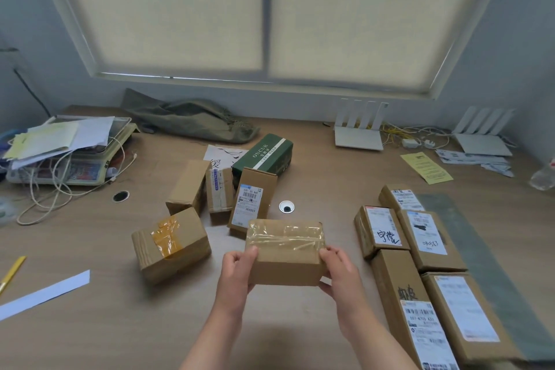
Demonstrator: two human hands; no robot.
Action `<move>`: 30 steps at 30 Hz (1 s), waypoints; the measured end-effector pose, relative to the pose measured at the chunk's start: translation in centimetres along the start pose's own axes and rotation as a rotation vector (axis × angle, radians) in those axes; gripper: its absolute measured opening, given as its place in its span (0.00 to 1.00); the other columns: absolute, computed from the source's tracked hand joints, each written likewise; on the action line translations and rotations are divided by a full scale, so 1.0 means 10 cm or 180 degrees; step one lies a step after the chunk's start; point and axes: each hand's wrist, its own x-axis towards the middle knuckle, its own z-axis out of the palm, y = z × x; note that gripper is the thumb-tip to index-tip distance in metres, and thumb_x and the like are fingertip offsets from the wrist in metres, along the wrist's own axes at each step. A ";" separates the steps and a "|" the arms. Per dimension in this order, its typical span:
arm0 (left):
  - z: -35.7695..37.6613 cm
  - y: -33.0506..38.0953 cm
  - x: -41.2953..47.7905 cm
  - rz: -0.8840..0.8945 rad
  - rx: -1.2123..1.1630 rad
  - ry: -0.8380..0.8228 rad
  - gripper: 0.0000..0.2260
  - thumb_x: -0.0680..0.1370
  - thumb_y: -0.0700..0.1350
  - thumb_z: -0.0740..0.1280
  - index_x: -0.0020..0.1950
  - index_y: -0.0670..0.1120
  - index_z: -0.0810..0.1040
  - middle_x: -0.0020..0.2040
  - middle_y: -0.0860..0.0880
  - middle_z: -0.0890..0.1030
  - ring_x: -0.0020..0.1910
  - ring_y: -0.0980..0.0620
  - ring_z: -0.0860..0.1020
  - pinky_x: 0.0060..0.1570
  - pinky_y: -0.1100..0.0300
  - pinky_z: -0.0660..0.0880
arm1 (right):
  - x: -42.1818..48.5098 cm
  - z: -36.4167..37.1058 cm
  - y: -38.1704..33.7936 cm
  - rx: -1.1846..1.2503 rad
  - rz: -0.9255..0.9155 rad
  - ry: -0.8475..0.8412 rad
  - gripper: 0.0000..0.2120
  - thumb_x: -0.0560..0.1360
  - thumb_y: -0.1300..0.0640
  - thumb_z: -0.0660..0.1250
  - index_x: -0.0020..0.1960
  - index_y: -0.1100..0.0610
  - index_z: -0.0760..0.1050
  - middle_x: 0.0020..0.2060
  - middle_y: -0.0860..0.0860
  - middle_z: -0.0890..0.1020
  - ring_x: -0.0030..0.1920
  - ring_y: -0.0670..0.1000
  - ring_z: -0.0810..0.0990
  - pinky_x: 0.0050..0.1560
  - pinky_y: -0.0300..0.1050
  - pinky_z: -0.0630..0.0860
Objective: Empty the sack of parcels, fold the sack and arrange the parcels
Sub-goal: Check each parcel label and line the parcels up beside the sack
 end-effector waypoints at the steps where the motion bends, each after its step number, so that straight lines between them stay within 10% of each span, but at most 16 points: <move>1: 0.01 -0.02 -0.02 0.0018 0.0028 -0.0022 0.35 0.62 0.65 0.68 0.59 0.43 0.72 0.55 0.43 0.79 0.53 0.49 0.77 0.55 0.52 0.74 | 0.00 -0.05 0.01 -0.0039 0.0014 -0.0014 0.10 0.77 0.52 0.63 0.55 0.51 0.79 0.53 0.55 0.83 0.53 0.54 0.80 0.53 0.50 0.75; 6: 0.08 -0.10 -0.07 0.0072 0.0046 -0.0074 0.18 0.72 0.47 0.64 0.59 0.43 0.74 0.57 0.37 0.79 0.52 0.47 0.78 0.53 0.52 0.75 | 0.03 -0.28 0.06 0.0031 0.0185 0.0037 0.14 0.78 0.59 0.54 0.54 0.55 0.78 0.45 0.57 0.82 0.58 0.59 0.79 0.60 0.58 0.75; 11: 0.12 -0.06 -0.08 0.0186 0.0068 -0.0275 0.30 0.73 0.67 0.62 0.63 0.46 0.79 0.59 0.45 0.84 0.61 0.47 0.81 0.64 0.42 0.75 | -0.03 -0.35 0.06 0.0308 0.0295 -0.0084 0.18 0.81 0.43 0.61 0.47 0.58 0.77 0.47 0.53 0.85 0.50 0.51 0.80 0.52 0.57 0.80; 22: 0.11 0.01 -0.05 0.0399 -0.0085 -0.0554 0.25 0.68 0.55 0.70 0.56 0.41 0.71 0.60 0.45 0.83 0.62 0.43 0.81 0.62 0.41 0.74 | -0.10 -0.36 0.09 0.0731 0.0137 -0.0459 0.24 0.72 0.54 0.70 0.66 0.54 0.67 0.56 0.56 0.85 0.55 0.55 0.83 0.54 0.54 0.78; 30: 0.27 -0.18 -0.03 0.0025 0.0065 -0.0580 0.20 0.79 0.47 0.70 0.68 0.63 0.72 0.62 0.50 0.82 0.61 0.49 0.81 0.57 0.44 0.80 | -0.19 -0.40 0.25 0.0853 0.0317 -0.0547 0.22 0.75 0.65 0.68 0.65 0.50 0.68 0.57 0.55 0.84 0.52 0.54 0.84 0.50 0.54 0.81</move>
